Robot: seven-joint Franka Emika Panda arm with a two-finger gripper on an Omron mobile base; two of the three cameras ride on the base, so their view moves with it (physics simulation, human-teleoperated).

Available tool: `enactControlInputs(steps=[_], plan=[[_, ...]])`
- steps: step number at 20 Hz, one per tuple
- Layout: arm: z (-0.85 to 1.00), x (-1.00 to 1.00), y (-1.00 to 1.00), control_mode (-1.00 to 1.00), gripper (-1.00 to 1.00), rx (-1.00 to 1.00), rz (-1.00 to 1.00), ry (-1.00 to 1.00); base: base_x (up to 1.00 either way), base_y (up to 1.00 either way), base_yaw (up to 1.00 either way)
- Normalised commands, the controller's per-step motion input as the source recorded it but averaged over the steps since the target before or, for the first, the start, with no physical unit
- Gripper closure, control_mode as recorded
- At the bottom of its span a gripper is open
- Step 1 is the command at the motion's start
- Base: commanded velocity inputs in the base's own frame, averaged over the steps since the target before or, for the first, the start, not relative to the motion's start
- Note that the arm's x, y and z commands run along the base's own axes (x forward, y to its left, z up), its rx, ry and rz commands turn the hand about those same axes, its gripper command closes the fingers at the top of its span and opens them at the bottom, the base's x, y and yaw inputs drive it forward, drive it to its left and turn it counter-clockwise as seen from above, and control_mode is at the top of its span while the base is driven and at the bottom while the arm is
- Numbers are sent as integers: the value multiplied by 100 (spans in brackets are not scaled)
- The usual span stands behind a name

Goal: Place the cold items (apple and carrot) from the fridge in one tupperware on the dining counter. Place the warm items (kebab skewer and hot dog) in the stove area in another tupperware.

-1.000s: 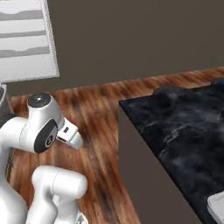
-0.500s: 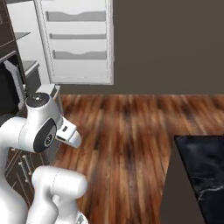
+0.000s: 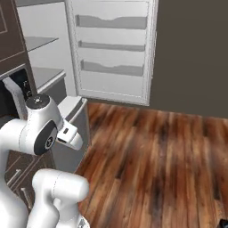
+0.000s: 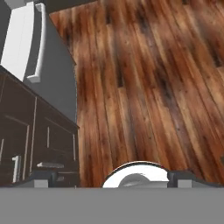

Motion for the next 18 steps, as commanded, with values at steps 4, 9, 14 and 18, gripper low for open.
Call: enactControlInputs(steps=[4, 9, 14, 18], plan=[[0, 0, 0, 100, -100, 0, 0, 0, 94, -6, 39], [0, 0, 0, 100, -100, 0, 0, 0, 91, -6, 38], [0, 0, 0, 100, -100, 0, 0, 0, 85, -16, 37], [0, 0, 0, 100, -100, 0, 0, 0, 78, -27, 35]])
